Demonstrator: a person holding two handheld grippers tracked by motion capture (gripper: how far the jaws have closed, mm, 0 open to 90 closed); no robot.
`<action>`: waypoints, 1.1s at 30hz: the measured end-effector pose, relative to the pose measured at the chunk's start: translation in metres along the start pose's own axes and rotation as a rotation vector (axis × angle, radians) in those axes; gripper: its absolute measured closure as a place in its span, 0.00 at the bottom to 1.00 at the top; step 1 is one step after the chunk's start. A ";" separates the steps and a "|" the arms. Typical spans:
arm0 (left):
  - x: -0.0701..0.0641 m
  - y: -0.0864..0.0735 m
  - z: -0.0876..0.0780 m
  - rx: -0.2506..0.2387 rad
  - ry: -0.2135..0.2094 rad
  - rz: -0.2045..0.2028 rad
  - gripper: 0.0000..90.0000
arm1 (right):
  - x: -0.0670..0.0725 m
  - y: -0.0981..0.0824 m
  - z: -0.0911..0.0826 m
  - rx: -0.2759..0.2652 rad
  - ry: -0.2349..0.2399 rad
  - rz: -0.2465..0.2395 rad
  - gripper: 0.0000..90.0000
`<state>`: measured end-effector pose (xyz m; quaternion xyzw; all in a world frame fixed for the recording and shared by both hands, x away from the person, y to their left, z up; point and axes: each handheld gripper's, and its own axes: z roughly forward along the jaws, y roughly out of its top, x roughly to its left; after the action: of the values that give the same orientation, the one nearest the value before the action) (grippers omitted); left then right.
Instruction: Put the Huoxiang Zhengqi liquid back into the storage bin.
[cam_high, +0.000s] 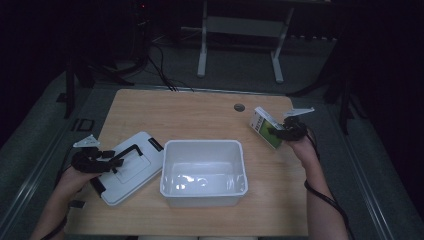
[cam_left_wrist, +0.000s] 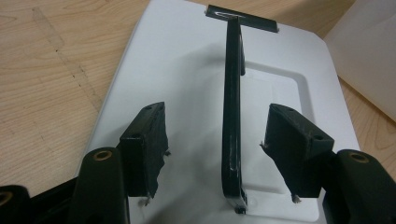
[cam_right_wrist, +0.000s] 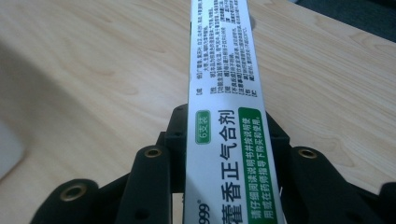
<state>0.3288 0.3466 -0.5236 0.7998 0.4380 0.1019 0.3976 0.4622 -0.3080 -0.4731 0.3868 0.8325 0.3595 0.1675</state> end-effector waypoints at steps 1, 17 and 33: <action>0.000 0.000 0.000 0.001 0.001 -0.001 0.43 | 0.003 -0.001 -0.004 0.002 0.000 -0.010 0.72; -0.003 0.004 -0.002 0.017 0.018 0.009 0.43 | 0.062 -0.004 -0.076 -0.102 0.074 -0.124 0.72; -0.002 0.003 -0.007 0.013 0.018 0.001 0.43 | 0.119 0.040 -0.123 -0.221 0.191 -0.318 0.72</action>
<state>0.3263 0.3481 -0.5166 0.8017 0.4416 0.1064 0.3885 0.3377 -0.2577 -0.3598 0.1939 0.8507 0.4528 0.1837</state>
